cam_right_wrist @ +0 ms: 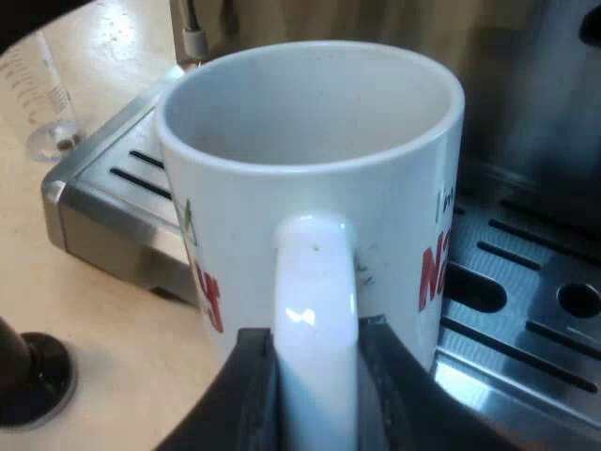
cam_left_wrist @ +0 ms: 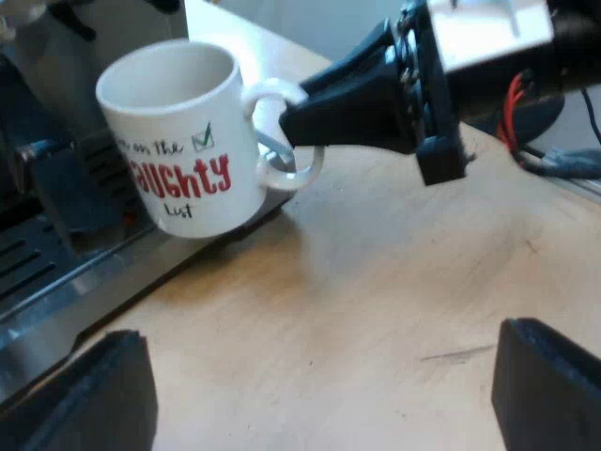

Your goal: Remove mug from coffee machine

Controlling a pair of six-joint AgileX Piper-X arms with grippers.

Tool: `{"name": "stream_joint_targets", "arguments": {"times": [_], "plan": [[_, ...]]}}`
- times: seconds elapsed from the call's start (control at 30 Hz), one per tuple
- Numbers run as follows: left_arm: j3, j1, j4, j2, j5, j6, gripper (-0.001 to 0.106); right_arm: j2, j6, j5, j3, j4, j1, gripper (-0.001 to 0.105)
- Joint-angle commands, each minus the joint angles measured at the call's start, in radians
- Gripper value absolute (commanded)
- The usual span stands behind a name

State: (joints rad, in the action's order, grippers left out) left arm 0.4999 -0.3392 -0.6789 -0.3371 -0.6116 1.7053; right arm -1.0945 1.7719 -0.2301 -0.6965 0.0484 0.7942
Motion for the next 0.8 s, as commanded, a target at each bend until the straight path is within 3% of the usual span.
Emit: {"name": "stream_joint_targets", "arguments": {"times": [0.03, 0.23, 0.6, 0.8], "plan": [[-0.036, -0.004, 0.004, 0.000, -0.007, 0.002, 0.079, 0.040, 0.012, -0.033, -0.011, -0.006, 0.004, 0.000], [-0.041, -0.004, 0.004, -0.001, -0.012, 0.002, 0.079, 0.091, 0.004, -0.064, 0.015, -0.006, 0.004, 0.000], [-0.041, -0.004, 0.004, -0.001, -0.020, 0.003, 0.079, 0.255, -0.025, -0.154, 0.161, -0.006, 0.004, 0.000], [-0.041, -0.006, 0.059, -0.025, -0.020, 0.003, 0.079, 0.314, -0.025, -0.203, 0.183, -0.006, 0.004, 0.000]]}}
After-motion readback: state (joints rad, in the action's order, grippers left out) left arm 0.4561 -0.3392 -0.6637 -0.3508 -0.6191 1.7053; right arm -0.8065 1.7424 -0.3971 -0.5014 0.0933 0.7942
